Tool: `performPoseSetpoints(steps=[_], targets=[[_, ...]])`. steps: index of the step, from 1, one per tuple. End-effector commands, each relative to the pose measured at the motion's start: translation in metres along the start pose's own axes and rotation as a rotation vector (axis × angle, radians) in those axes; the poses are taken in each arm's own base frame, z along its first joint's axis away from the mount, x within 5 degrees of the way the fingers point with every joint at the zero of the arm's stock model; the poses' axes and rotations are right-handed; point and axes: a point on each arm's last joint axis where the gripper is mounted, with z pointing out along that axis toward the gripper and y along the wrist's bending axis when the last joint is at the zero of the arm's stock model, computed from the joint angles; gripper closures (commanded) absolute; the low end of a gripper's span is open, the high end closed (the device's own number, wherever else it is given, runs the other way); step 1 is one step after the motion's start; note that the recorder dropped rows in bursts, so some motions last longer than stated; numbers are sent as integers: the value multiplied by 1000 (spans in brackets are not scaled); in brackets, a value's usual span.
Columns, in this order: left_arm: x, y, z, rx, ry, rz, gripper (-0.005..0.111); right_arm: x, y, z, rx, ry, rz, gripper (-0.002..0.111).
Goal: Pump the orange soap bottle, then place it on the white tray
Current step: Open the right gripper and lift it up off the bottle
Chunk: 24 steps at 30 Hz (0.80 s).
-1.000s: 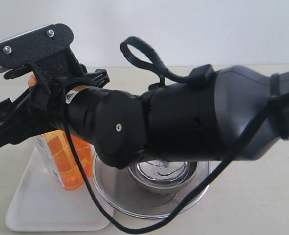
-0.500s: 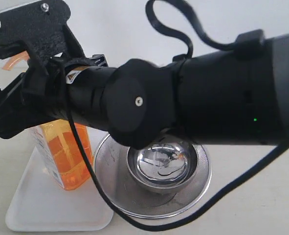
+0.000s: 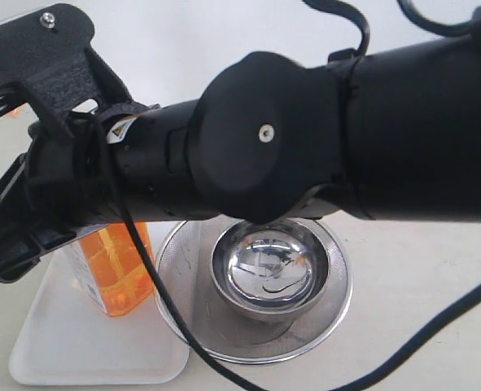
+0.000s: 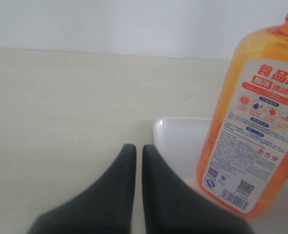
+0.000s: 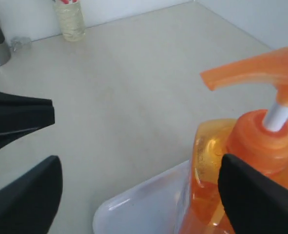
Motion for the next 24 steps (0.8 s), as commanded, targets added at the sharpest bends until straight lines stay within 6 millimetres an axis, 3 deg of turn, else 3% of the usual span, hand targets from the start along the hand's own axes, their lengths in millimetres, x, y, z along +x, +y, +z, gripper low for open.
performPoseSetpoints(steps=[1, 8, 12, 17, 24], targets=[[0, 0, 0, 1, -9, -9, 102, -1, 3, -5, -40, 35, -11, 30], [0, 0, 0, 1, -9, -9, 102, 1, 4, -5, -54, 52, -11, 32], [0, 0, 0, 1, -9, -9, 102, 1, 4, -5, -54, 52, -11, 55], [0, 0, 0, 1, -9, -9, 102, 1, 4, -5, -54, 52, -11, 106], [0, 0, 0, 1, -9, -9, 102, 1, 4, -5, -54, 53, -20, 108]])
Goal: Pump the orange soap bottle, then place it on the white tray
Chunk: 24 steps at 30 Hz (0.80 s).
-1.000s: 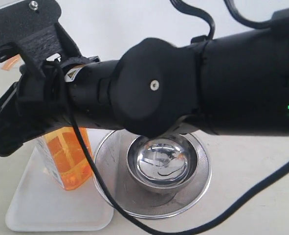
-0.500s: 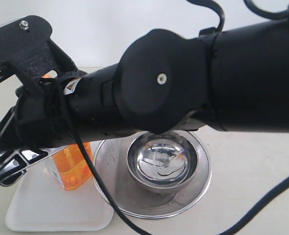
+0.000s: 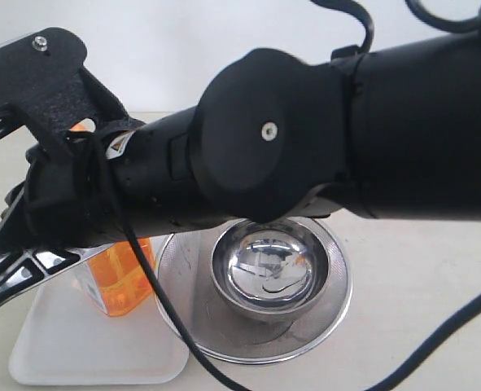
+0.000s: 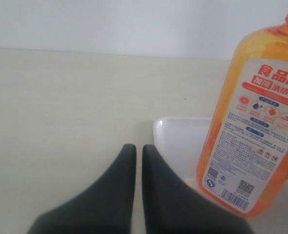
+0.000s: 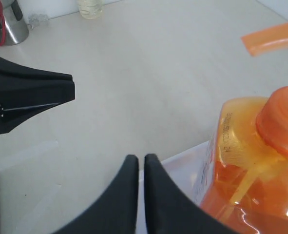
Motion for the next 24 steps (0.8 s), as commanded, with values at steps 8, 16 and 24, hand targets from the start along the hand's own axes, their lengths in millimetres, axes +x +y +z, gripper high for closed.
performPoseSetpoints(steps=[8, 16, 24], targets=[[0, 0, 0, 1, -9, -9, 102, -10, -12, -10, 50, -44, -73, 108], [0, 0, 0, 1, -9, -9, 102, -13, -59, -39, 124, -21, 30, 108], [0, 0, 0, 1, -9, -9, 102, -6, -99, -50, 212, 1, 89, 108]])
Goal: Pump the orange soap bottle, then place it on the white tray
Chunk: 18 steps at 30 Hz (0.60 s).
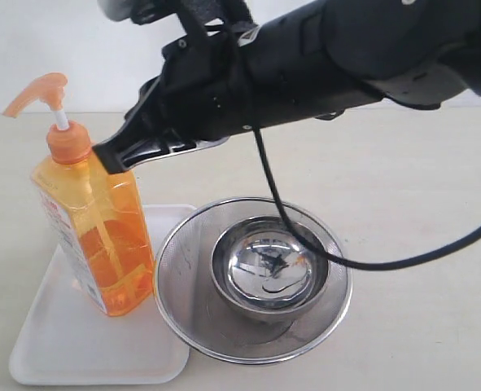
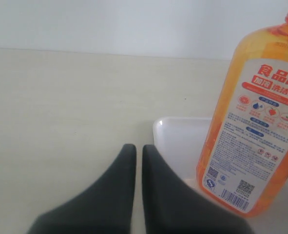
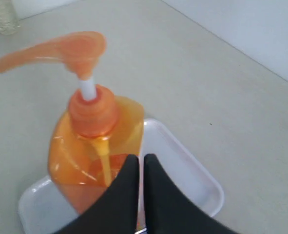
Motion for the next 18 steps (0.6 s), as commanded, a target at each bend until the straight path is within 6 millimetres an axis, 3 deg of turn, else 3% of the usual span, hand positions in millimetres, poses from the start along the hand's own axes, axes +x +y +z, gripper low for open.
performPoseSetpoints(steps=[1, 18], targets=[[0, 0, 0, 1, -9, -9, 102, 1, -16, -2, 37, 8, 9, 108], [0, 0, 0, 1, -14, -9, 102, -6, -23, -2, 103, -67, -8, 108]])
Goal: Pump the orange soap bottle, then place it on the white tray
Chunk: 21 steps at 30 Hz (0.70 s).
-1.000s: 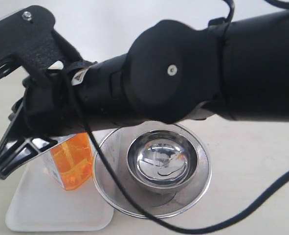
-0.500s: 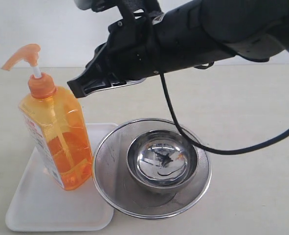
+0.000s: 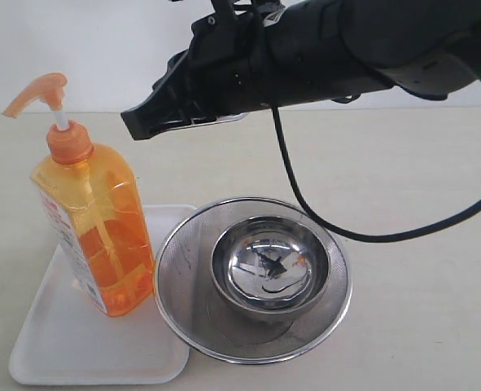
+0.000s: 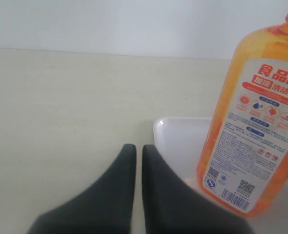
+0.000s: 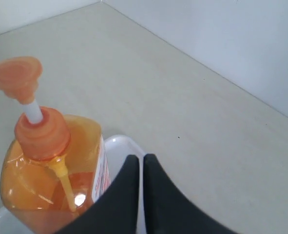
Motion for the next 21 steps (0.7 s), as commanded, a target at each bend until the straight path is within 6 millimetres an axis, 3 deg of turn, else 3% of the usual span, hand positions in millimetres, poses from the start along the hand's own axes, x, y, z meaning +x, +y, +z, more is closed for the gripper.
performPoseSetpoints(steps=[1, 12, 21], targets=[[-1, 0, 0, 1, -20, -10, 102, -2, -3, 0, 13, -11, -18, 108], [-23, 1, -3, -5, -261, -10, 102, -3, -3, 0, 20, -20, -23, 108], [-25, 1, -3, -11, -285, 27, 102, -2, -3, 1, 19, -17, -22, 108]])
